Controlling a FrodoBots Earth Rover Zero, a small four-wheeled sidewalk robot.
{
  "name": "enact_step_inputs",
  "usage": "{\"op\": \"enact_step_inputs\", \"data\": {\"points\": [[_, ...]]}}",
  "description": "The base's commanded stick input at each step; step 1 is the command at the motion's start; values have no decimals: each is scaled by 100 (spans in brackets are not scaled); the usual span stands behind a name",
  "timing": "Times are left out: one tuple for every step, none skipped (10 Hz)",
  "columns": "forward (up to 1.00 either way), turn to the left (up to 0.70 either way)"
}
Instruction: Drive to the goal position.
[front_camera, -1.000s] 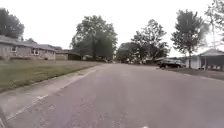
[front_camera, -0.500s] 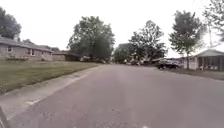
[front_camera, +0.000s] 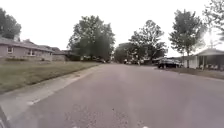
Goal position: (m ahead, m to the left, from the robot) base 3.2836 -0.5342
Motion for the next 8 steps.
{"op": "enact_step_inputs", "data": {"points": [[70, 0], [70, 0], [70, 0], [70, 0], [70, 0], [70, 0], [70, 0], [70, 0]]}}
